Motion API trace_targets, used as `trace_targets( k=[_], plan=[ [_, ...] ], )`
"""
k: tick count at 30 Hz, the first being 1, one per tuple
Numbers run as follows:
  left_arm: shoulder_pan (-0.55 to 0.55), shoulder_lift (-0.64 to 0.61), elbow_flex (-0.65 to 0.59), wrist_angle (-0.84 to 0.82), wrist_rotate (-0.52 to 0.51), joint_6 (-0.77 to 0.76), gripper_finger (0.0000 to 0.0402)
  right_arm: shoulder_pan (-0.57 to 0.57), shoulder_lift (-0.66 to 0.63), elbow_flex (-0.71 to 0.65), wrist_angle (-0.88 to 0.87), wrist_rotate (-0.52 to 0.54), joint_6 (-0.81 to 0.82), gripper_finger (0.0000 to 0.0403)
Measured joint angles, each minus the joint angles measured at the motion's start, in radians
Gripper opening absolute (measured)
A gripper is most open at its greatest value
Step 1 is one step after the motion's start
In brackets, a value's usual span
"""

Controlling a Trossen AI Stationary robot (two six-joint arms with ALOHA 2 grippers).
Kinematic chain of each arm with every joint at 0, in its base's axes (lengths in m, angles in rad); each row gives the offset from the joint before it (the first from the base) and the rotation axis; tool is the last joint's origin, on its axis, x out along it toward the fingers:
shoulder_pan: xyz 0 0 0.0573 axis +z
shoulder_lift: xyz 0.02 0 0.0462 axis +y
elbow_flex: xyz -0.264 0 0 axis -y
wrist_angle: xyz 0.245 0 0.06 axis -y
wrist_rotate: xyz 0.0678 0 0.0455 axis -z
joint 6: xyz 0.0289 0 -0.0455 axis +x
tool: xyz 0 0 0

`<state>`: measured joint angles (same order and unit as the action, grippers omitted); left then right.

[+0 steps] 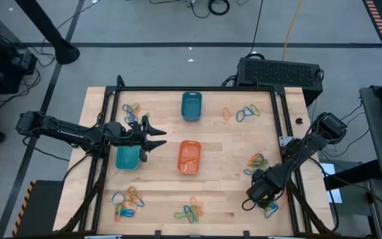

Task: Sort rubber bands into baskets
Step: Put the orange rubber band into the orange bin

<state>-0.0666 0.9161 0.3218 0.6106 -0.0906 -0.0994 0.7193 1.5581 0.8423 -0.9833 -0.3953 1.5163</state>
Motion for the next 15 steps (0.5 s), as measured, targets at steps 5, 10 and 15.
trace_targets(
  k=[5, 10, 15],
  plan=[
    [0.000, 0.000, 0.000, 0.000, 0.000, 0.000, 0.0176, -0.005, 0.000, -0.029, 0.094, 0.007, -0.008, 0.0130],
    [0.000, 0.000, 0.000, 0.000, 0.000, 0.000, 0.0176, -0.005, 0.000, -0.073, 0.108, 0.010, -0.009, 0.0130],
    [0.000, 0.000, 0.000, -0.002, 0.000, 0.001, 0.0176, -0.005, 0.000, -0.122, 0.215, 0.006, -0.005, 0.0130]
  ],
)
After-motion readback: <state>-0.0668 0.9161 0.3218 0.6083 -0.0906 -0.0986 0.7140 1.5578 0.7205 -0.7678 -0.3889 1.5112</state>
